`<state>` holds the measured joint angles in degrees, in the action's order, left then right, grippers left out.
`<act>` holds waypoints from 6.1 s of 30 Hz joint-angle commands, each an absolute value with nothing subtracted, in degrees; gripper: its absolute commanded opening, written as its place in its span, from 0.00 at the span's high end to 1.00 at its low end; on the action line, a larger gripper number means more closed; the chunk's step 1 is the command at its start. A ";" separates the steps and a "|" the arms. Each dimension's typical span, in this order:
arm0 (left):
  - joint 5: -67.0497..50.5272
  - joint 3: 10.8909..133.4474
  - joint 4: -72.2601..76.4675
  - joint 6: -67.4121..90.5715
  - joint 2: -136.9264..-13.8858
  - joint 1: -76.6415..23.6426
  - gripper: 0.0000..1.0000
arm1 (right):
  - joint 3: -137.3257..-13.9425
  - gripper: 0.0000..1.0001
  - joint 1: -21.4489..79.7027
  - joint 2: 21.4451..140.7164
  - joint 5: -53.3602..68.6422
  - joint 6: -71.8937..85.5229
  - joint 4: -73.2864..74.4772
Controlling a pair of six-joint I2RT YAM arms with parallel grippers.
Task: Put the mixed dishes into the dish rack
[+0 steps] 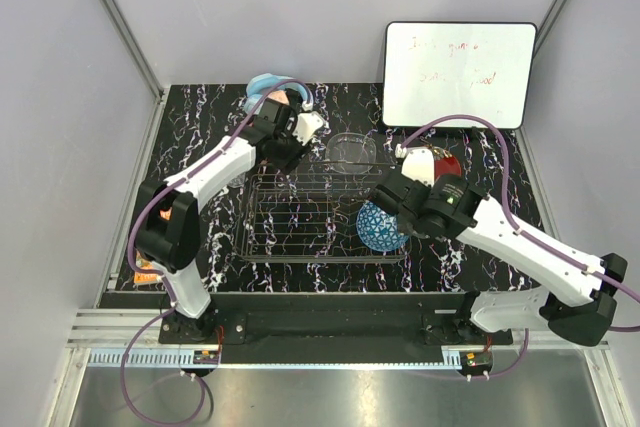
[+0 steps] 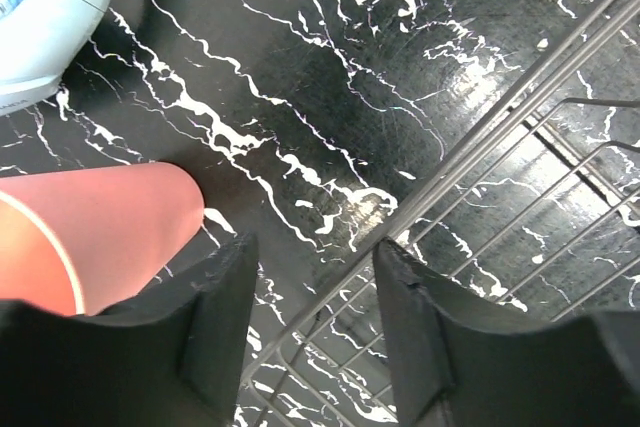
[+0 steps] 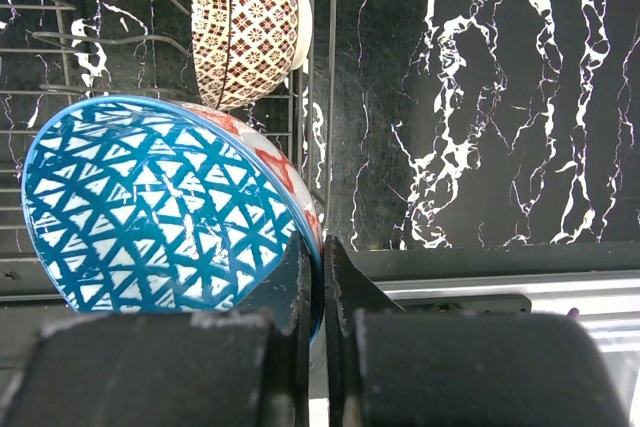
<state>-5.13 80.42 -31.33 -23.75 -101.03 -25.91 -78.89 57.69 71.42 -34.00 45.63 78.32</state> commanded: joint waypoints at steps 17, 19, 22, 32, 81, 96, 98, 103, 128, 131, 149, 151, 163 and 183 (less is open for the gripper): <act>-4.57 70.49 -28.38 -18.46 -93.78 -21.88 0.77 | -83.40 1.00 57.13 75.06 -38.67 44.04 92.64; -5.01 69.35 -28.83 -18.19 -92.12 -21.88 0.77 | -84.20 1.00 57.30 76.37 -40.24 43.16 92.72; -5.10 67.42 -29.09 -17.93 -90.10 -21.88 0.77 | -86.13 1.00 56.69 78.74 -42.53 41.93 92.72; -4.13 63.37 -30.59 -17.31 -85.17 -21.19 0.88 | -87.19 1.00 56.16 85.95 -46.93 41.48 92.64; -10.72 63.98 -32.25 -18.46 -81.65 -15.73 0.51 | -93.08 1.00 53.52 108.36 -63.72 30.59 89.56; -8.97 68.99 -32.17 -16.70 -86.66 -22.32 0.51 | -91.41 0.58 63.63 113.29 -58.54 37.35 92.46; -9.05 69.08 -32.17 -16.79 -86.84 -22.59 0.51 | -91.23 0.46 63.72 112.07 -57.57 37.88 92.55; -8.44 69.17 -32.25 -16.79 -86.84 -22.94 0.51 | -91.32 0.37 63.63 110.83 -57.39 37.97 92.55; -6.51 80.33 -47.80 -15.82 -68.21 -23.12 0.14 | -93.97 0.33 39.47 102.57 -39.92 25.40 57.33; -5.63 77.18 -51.50 -15.38 -63.64 -23.12 0.14 | -90.46 0.34 37.53 101.34 -34.38 25.05 54.24; -0.09 58.19 -53.88 -12.92 -60.46 -23.03 0.19 | -79.21 0.69 33.22 97.04 -26.98 26.01 50.36; 1.84 58.01 -53.44 -12.83 -61.43 -23.03 0.19 | -77.44 0.73 33.13 95.54 -26.54 26.45 50.27; 7.03 59.15 -54.67 -13.27 -61.43 -22.76 0.19 | -63.21 1.00 33.22 86.23 -17.68 33.66 50.71; -1.14 68.64 -49.66 -8.53 -81.82 -22.76 0.26 | -51.24 1.00 41.48 75.23 -13.09 44.47 51.06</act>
<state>3.22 63.29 -53.39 -9.13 -80.25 -22.31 -55.09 38.00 73.91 -17.63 38.94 46.87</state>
